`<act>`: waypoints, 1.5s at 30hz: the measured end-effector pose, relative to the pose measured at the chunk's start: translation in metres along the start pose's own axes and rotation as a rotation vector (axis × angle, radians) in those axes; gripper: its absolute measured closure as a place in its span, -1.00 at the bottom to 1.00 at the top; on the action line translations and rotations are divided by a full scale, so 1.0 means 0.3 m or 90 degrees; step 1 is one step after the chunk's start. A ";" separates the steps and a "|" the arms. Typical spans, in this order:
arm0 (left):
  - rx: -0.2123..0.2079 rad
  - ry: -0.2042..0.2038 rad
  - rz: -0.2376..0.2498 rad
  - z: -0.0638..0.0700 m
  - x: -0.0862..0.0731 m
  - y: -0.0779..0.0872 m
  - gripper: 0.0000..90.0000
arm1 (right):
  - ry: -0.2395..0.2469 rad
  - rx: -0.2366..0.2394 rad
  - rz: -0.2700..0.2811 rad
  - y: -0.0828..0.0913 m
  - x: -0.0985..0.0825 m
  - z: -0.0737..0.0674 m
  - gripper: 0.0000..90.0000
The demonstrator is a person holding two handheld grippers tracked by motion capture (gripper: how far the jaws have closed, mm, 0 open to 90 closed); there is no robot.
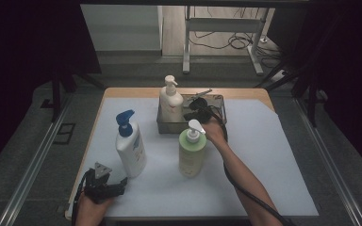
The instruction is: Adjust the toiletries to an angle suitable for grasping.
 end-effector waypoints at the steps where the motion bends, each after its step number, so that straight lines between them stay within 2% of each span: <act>1: 0.000 0.000 0.000 0.000 0.000 0.000 -0.71 | 0.005 0.002 0.001 -0.002 0.001 -0.004 0.98; 5: 0.001 0.000 0.000 0.000 0.000 0.000 -0.71 | 0.009 0.015 0.001 -0.008 0.005 -0.021 0.98; 10: 0.001 0.000 0.000 0.000 0.000 0.000 -0.71 | 0.024 0.017 0.001 -0.019 0.013 -0.044 0.98; 18: 0.000 0.000 0.000 0.000 0.000 0.000 -0.71 | 0.025 0.024 0.004 -0.020 0.013 -0.048 0.98; 34: 0.001 0.000 0.001 0.000 0.000 0.000 -0.71 | 0.042 0.054 0.020 -0.029 0.052 -0.110 0.98; 45: 0.001 0.000 0.001 0.000 0.000 0.000 -0.71 | 0.047 0.051 0.018 -0.029 0.054 -0.111 0.94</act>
Point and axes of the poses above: each handheld gripper's, and its own axes: y roughly backward along the jaws, x roughly out of its top, z roughly to its right, the point moved 8 cm from there along -y, roughly forward along the jaws, and after that the axes turned 2 degrees about y, right-handed, at the moved point
